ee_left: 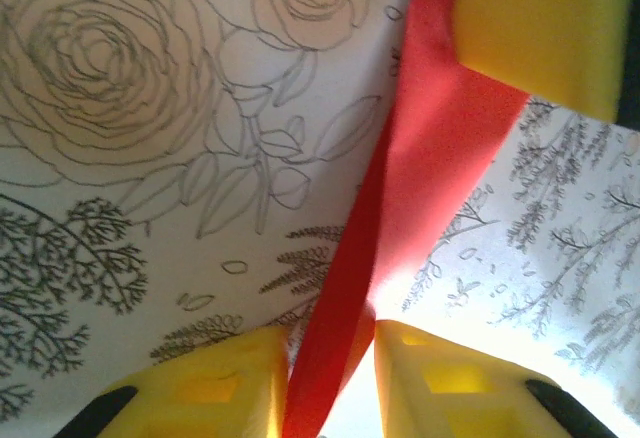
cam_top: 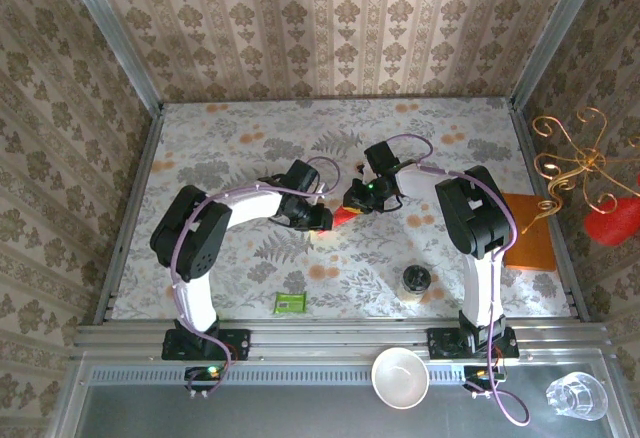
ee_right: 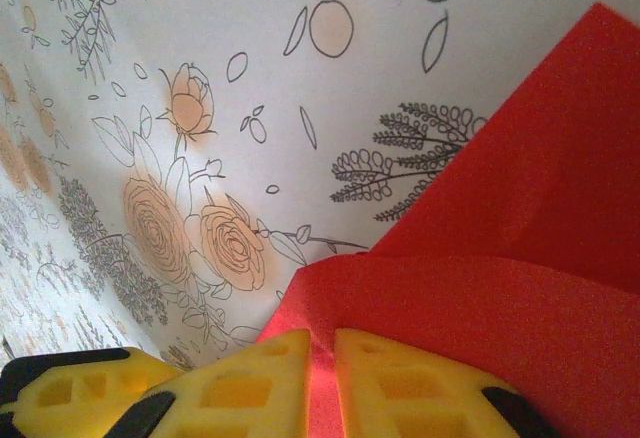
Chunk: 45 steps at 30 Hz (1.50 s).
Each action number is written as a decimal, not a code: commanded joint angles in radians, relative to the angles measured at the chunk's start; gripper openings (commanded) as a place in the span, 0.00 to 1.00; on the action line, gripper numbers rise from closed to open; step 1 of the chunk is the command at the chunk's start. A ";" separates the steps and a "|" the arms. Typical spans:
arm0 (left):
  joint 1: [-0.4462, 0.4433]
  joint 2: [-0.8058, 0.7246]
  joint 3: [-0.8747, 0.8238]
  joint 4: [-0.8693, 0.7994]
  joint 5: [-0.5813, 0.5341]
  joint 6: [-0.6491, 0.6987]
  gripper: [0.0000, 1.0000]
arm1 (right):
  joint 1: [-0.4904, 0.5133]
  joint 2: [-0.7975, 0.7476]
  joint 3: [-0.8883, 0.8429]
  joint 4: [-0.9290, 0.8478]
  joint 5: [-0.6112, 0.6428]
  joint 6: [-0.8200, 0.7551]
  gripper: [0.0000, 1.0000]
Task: Fold a paper plane with a square sheet of paper (pick it up from the middle)
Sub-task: Fold the wing for the fifth time at the center of the table.
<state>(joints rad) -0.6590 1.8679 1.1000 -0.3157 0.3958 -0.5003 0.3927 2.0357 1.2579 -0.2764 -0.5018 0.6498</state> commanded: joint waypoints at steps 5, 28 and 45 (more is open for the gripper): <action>0.005 0.037 -0.001 -0.039 -0.015 0.008 0.23 | -0.004 0.054 0.001 -0.084 0.060 -0.019 0.19; 0.023 0.051 -0.028 -0.008 0.041 0.000 0.17 | 0.024 -0.113 -0.036 0.033 -0.093 -0.010 0.21; 0.024 0.050 -0.029 -0.008 0.054 -0.002 0.16 | 0.048 -0.026 -0.028 0.029 -0.047 -0.002 0.19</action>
<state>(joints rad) -0.6323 1.8793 1.0931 -0.3069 0.4339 -0.5011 0.4370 1.9797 1.2057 -0.2253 -0.5652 0.6540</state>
